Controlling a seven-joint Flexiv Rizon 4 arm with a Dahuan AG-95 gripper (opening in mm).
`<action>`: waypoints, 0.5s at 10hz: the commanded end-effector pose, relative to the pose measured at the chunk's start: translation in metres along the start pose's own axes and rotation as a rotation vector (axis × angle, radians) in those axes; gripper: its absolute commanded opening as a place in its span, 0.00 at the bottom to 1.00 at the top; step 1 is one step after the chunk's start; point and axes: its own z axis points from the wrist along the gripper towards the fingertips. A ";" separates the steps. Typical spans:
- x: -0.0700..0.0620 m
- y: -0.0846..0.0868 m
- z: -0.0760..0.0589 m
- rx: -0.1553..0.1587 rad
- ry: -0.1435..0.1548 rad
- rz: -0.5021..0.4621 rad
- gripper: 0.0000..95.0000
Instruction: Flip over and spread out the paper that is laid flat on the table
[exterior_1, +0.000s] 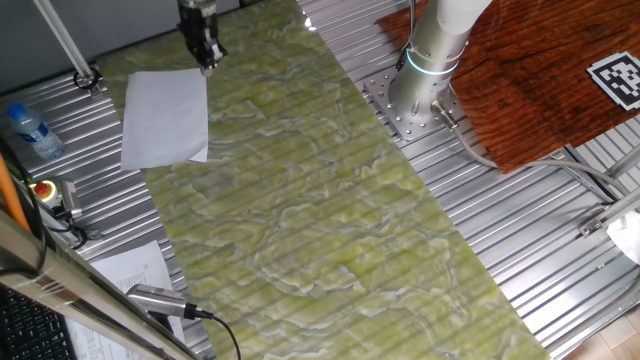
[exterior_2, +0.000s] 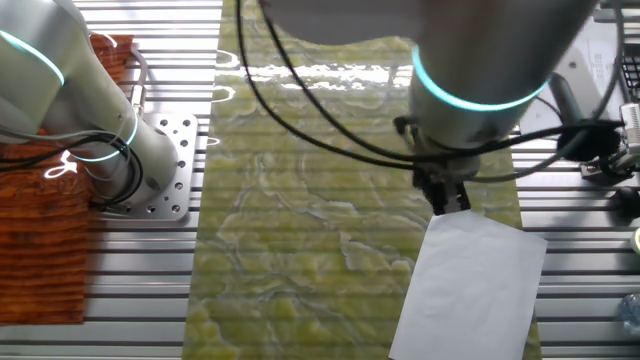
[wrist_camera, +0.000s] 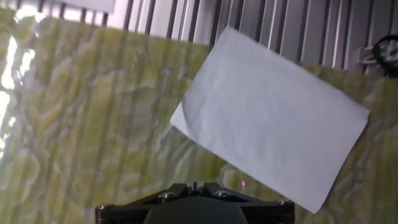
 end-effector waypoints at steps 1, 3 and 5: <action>0.004 0.002 -0.003 0.017 0.006 0.001 0.00; 0.004 0.004 -0.003 0.029 -0.008 -0.005 0.00; 0.004 0.005 -0.003 0.036 -0.010 -0.012 0.00</action>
